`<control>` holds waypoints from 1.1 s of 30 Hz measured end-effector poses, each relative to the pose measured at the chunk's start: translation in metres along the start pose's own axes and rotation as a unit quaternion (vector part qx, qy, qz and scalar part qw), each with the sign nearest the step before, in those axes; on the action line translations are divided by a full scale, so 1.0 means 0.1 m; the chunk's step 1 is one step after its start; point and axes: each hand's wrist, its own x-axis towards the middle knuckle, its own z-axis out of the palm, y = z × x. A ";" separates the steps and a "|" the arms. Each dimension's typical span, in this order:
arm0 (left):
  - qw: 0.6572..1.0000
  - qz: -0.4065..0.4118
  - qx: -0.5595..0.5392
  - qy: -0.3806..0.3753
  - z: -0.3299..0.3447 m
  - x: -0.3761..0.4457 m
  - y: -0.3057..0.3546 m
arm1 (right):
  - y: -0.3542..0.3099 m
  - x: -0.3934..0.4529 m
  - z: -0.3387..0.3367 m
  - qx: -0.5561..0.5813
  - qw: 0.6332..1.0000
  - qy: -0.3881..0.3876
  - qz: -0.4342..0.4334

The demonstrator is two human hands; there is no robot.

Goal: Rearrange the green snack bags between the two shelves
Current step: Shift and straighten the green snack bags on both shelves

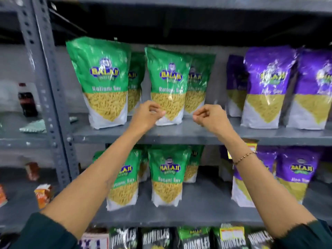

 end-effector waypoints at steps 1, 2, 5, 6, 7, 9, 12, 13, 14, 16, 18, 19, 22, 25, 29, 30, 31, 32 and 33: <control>1.000 -0.011 -0.007 0.026 -0.02 0.08 0.01 | 0.00 0.11 0.00 0.006 1.000 0.001 0.001; 0.998 -0.033 -0.016 0.044 -0.02 0.17 -0.02 | 0.02 0.23 0.03 0.012 1.000 0.002 0.001; 0.996 -0.072 -0.021 0.047 0.06 0.39 -0.19 | 0.20 0.56 0.17 0.062 0.998 -0.002 0.020; 0.996 -0.085 -0.016 0.037 0.10 0.44 -0.26 | 0.23 0.64 0.21 0.063 0.997 -0.010 0.037; 0.994 -0.102 -0.003 0.024 0.14 0.50 -0.31 | 0.27 0.71 0.26 0.056 0.997 -0.026 0.057; 0.990 -0.135 0.028 -0.009 0.22 0.58 -0.37 | 0.30 0.79 0.35 0.049 0.993 -0.069 0.085; 0.987 -0.141 0.045 -0.054 0.32 0.66 -0.44 | 0.32 0.90 0.47 0.063 0.984 -0.142 0.091; 0.988 -0.133 0.049 -0.058 0.35 0.68 -0.50 | 0.36 0.94 0.51 0.077 0.980 -0.159 0.092; 0.990 -0.123 0.046 -0.051 0.38 0.69 -0.53 | 0.38 0.97 0.53 0.098 0.976 -0.170 0.094; 0.993 -0.110 0.031 -0.024 0.41 0.72 -0.62 | 0.45 1.02 0.59 0.123 0.972 -0.177 0.094; 0.993 -0.115 0.022 0.002 0.43 0.73 -0.64 | 0.48 1.06 0.63 0.135 0.972 -0.174 0.087; 0.993 -0.114 0.020 0.011 0.44 0.75 -0.66 | 0.49 1.07 0.64 0.139 0.972 -0.172 0.081; 0.993 -0.121 -0.003 0.016 0.45 0.76 -0.67 | 0.51 1.05 0.58 0.154 0.973 -0.157 0.067; 0.993 -0.117 -0.020 0.005 0.52 0.78 -0.66 | 0.55 0.98 0.44 0.167 0.976 -0.127 0.062; 0.994 -0.092 -0.047 -0.032 0.71 0.77 -0.48 | 0.61 0.85 0.13 0.191 0.975 -0.097 0.056; 0.994 -0.088 -0.058 -0.043 0.76 0.76 -0.42 | 0.63 0.81 0.05 0.196 0.975 -0.088 0.053; 0.993 -0.085 -0.067 -0.055 0.82 0.76 -0.37 | 0.67 0.78 -0.02 0.196 0.976 -0.079 0.055; 0.992 -0.082 -0.074 -0.064 0.88 0.75 -0.34 | 0.70 0.75 -0.10 0.191 0.977 -0.072 0.057; 0.991 -0.084 -0.078 -0.073 0.94 0.75 -0.31 | 0.74 0.74 -0.15 0.182 0.979 -0.066 0.060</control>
